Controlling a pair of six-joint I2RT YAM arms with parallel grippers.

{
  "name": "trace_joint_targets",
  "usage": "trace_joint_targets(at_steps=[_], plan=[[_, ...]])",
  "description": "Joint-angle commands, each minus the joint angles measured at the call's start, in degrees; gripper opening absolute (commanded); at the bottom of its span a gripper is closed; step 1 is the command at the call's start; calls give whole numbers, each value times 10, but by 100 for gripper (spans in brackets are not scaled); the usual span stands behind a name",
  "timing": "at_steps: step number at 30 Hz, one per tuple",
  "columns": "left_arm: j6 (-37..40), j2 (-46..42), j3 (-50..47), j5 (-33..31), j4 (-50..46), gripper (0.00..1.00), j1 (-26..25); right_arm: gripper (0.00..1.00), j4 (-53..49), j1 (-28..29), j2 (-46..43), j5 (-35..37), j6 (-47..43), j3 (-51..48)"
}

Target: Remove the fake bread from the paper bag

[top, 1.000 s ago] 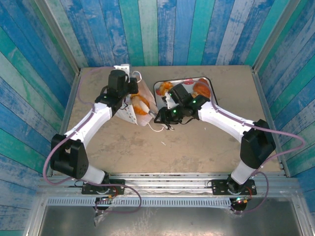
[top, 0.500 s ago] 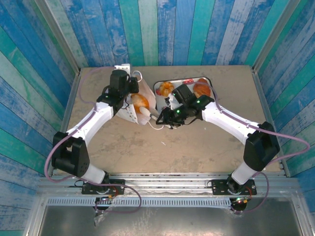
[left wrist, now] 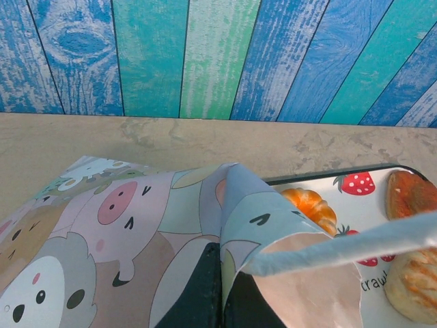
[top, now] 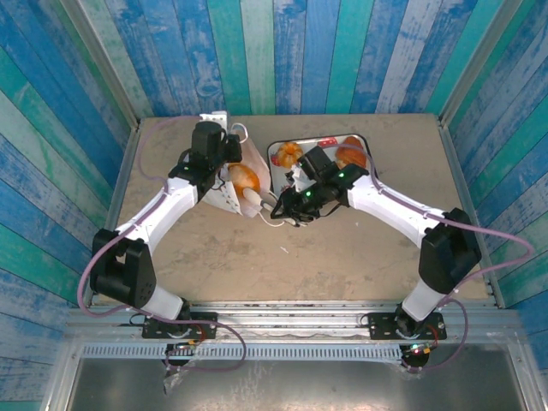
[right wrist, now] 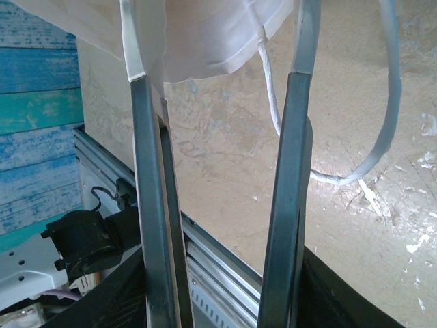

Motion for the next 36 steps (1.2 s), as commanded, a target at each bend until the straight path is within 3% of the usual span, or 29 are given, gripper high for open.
trace_joint_targets(at_steps=[1, 36], plan=[[8, 11, 8, -5, 25, 0, -3, 48, 6, -7, 15, -21, 4, 20], [19, 2, 4, 17, 27, 0, -4, 51, 161, -21, 83, -73, 41, 34]])
